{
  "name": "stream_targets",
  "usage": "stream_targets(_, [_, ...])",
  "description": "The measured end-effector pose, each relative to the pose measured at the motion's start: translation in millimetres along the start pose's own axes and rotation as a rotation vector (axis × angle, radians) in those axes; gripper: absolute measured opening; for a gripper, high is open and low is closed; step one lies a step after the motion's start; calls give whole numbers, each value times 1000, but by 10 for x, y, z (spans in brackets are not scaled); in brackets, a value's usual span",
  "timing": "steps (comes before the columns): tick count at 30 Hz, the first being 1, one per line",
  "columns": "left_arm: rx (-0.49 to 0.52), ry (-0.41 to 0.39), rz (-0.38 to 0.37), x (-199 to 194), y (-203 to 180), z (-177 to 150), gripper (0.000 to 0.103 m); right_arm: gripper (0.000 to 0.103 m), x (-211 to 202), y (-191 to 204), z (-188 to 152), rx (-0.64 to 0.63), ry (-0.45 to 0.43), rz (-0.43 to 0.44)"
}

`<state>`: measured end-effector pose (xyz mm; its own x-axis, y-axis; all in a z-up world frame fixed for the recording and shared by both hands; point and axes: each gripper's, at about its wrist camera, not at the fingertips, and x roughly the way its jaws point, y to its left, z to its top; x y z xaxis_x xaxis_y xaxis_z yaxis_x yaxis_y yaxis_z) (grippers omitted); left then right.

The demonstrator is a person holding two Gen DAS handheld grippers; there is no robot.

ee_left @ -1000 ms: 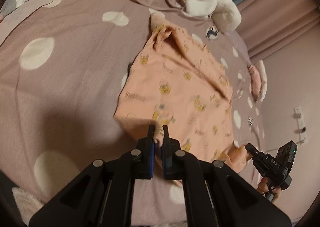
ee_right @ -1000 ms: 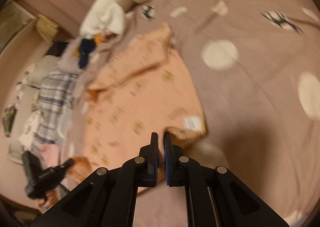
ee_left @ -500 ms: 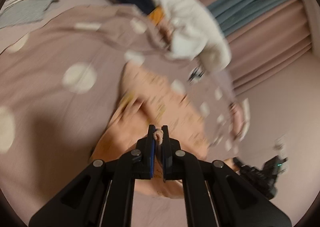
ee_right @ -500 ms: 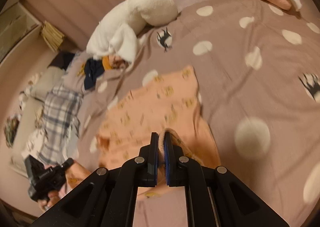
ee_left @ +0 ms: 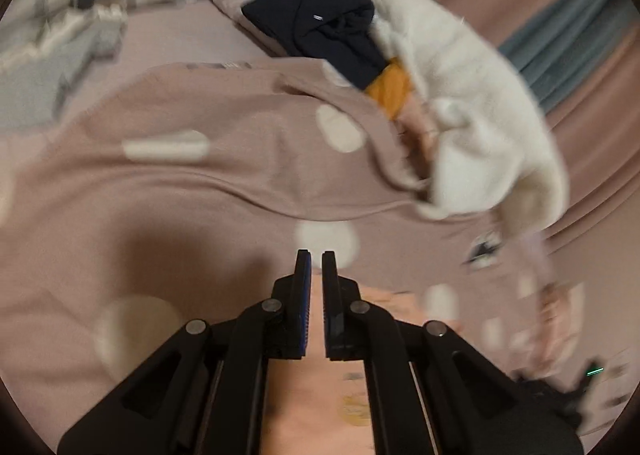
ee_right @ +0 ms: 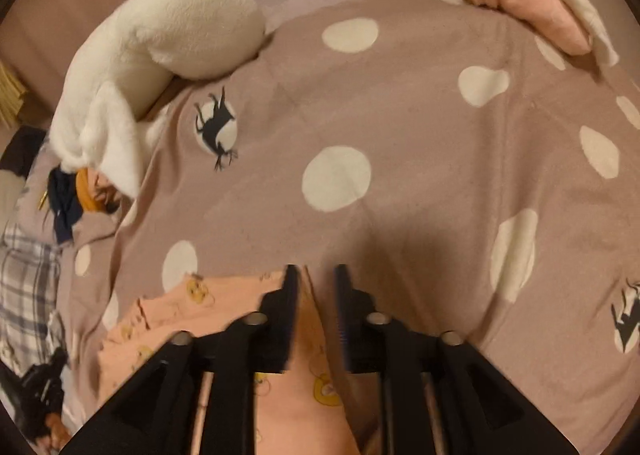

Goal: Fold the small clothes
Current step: 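Lay the folded hem down and open both tools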

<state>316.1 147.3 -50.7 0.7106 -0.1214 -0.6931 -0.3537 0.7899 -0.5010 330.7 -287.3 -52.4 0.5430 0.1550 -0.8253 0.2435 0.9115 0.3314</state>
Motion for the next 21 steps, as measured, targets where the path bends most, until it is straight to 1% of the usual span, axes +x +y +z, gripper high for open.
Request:
stream_targets(1, [44, 1, 21, -19, -7, -38, 20, 41, -33, -24, -59, -3, 14, 32])
stream_targets(2, [87, 19, 26, -34, -9, -92, 40, 50, -64, -31, -106, -4, 22, 44])
stream_targets(3, [122, 56, 11, -65, 2, -172, 65, 53, -111, -34, -163, -9, 25, 49])
stream_targets(4, [134, 88, -13, -95, 30, -248, 75, 57, -191, -34, -246, -27, 23, 43])
stream_targets(5, [139, 114, -45, -149, 54, -330, 83, 59, -248, -29, -320, -47, 29, 36])
stream_targets(6, [138, 130, -79, -240, 94, -420, 83, 61, -302, -20, -384, -73, 45, 26])
stream_targets(8, [151, 144, -110, -396, 139, -566, 83, 62, -446, -29, -535, -113, 73, -6])
stream_targets(10, [168, 168, -107, -560, 175, -698, 85, 64, -579, -64, -678, -114, 78, -32])
stream_targets(12, [157, 197, -103, -685, 233, -835, 91, 68, -701, -94, -832, -109, 98, -15])
stream_targets(14, [140, 223, -108, -781, 287, -971, 92, 70, -790, -153, -960, -75, 119, 14])
stream_targets(15, [125, 243, -129, -830, 320, -1051, 92, 71, -810, -161, -1007, -52, 126, 29])
stream_targets(17, [83, 282, -176, -901, 374, -1190, 92, 74, -847, -218, -1132, 12, 140, 90])
stream_targets(18, [54, 305, -208, -942, 421, -1285, 92, 74, -871, -241, -1200, 34, 146, 117])
stream_targets(21, [9, 315, -251, -1026, 471, -1472, 94, 74, -944, -290, -1453, 92, 146, 228])
